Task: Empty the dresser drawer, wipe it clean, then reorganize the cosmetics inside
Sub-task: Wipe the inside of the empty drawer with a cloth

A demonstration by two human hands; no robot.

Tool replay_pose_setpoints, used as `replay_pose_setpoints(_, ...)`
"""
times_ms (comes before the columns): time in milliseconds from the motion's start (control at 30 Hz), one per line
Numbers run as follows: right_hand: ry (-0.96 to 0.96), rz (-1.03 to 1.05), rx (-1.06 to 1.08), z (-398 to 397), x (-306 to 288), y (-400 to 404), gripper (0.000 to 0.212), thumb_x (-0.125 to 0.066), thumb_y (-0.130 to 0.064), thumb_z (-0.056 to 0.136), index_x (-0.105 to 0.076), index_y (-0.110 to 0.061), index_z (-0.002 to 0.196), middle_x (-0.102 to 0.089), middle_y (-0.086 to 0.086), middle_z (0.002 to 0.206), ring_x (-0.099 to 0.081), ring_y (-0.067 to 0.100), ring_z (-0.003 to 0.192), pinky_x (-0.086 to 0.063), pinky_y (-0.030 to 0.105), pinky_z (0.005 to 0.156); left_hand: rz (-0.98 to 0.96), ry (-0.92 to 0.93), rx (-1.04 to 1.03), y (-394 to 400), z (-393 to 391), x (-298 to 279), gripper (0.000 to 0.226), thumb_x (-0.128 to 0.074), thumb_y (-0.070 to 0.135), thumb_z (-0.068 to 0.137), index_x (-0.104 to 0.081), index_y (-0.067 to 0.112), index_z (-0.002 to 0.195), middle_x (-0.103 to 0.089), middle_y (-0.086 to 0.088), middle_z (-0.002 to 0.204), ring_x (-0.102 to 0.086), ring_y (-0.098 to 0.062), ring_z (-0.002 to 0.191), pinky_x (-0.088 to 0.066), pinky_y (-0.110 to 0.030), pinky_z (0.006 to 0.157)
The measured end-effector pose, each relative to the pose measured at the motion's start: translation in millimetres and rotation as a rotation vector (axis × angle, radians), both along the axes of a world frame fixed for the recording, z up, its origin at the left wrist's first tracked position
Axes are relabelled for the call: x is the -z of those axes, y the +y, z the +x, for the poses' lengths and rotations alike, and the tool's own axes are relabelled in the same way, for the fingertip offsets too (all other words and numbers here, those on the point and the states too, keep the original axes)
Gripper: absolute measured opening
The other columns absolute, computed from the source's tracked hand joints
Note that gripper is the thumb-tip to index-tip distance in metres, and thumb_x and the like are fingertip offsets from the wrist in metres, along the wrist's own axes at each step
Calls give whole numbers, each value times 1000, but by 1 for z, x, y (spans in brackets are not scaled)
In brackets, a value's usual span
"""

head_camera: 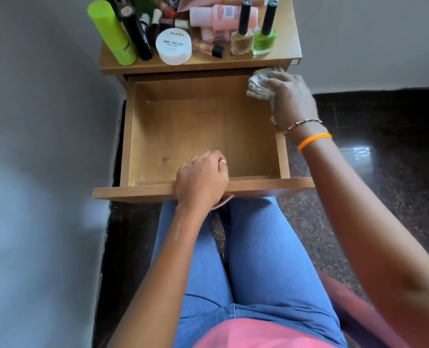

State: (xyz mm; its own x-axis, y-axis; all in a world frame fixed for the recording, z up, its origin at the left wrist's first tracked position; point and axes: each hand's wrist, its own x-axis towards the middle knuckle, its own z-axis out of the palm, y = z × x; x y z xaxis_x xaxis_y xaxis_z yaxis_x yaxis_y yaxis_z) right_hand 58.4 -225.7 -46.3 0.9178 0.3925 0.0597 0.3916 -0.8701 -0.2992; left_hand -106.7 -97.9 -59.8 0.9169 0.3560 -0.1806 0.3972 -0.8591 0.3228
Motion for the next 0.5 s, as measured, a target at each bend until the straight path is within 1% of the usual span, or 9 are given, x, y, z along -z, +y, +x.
replay_pose_setpoints(67, 2, -33, -19, -2, 11, 1, 48, -43, 5, 86, -58, -19, 125, -48, 1, 137, -41, 29, 120, -47, 39, 92, 4, 2, -1, 0, 0, -1, 29, -33, 28, 97, -62, 27, 104, -64, 10, 108, -54, -14, 87, -29, -27, 68)
replay_pose_setpoints(133, 7, -81, -44, -8, 16, -11, 45, -46, 5, 84, -62, -19, 119, -47, 2, 133, -41, 30, 115, -51, 39, 85, 7, 3, -5, 0, 0, 0, 29, -34, 28, 97, -62, 26, 103, -65, 9, 106, -47, -12, 80, -29, -27, 66)
replay_pose_setpoints(200, 50, -119, -110, -21, 13, -29, 41, -49, 1, 83, -66, -23, 112, -50, 3, 127, -41, 30, 112, -47, 35, 83, 8, -5, -2, 0, 0, 0, 28, -34, 29, 97, -62, 26, 101, -65, 9, 105, -43, -11, 76, -29, -27, 65)
replay_pose_setpoints(267, 205, -114, -205, -43, -2, -46, 40, -49, 4, 82, -69, -19, 108, -54, 9, 122, -44, 31, 114, -37, 31, 88, 11, -17, -1, 0, -1, 1, 28, -35, 29, 96, -62, 26, 100, -65, 9, 102, -43, -12, 75, -29, -27, 65)
replay_pose_setpoints(333, 373, -199, -334, -66, -23, -52, 44, -48, 8, 80, -70, -19, 106, -59, 9, 117, -50, 29, 110, -38, 33, 93, 17, -25, -2, 0, -1, 2, 28, -35, 28, 96, -62, 25, 98, -65, 8, 100, -44, -13, 74, -30, -27, 64)
replay_pose_setpoints(367, 419, -285, -381, -74, -33, -50, 47, -47, 7, 79, -70, -25, 105, -62, 5, 114, -55, 26, 102, -43, 33, 90, 17, -29, -3, 0, -1, 2, 28, -35, 27, 96, -62, 24, 98, -65, 9, 98, -45, -13, 73, -30, -27, 63)
replay_pose_setpoints(433, 542, -392, -360, -75, -54, -41, 47, -48, 3, 80, -68, -32, 105, -66, 1, 99, -59, 19, 77, -49, 28, 67, 14, -69, -2, -1, -3, 3, 27, -36, 24, 96, -63, 24, 97, -65, 9, 96, -45, -12, 72, -29, -27, 62)
replay_pose_setpoints(467, 615, -406, -335, -71, -62, -34, 44, -49, 2, 82, -68, -29, 106, -66, 3, 91, -60, 19, 70, -49, 26, 61, 8, -113, 1, -1, -3, 4, 26, -37, 22, 95, -63, 24, 96, -65, 9, 96, -47, -12, 72, -28, -27, 62)
replay_pose_setpoints(500, 639, -373, -329, -68, -67, -26, 39, -50, 1, 83, -67, -25, 107, -67, 7, 89, -63, 23, 73, -49, 25, 63, 4, -165, 0, -1, -5, 5, 25, -38, 18, 94, -63, 23, 97, -66, 8, 96, -50, -13, 74, -28, -27, 64)
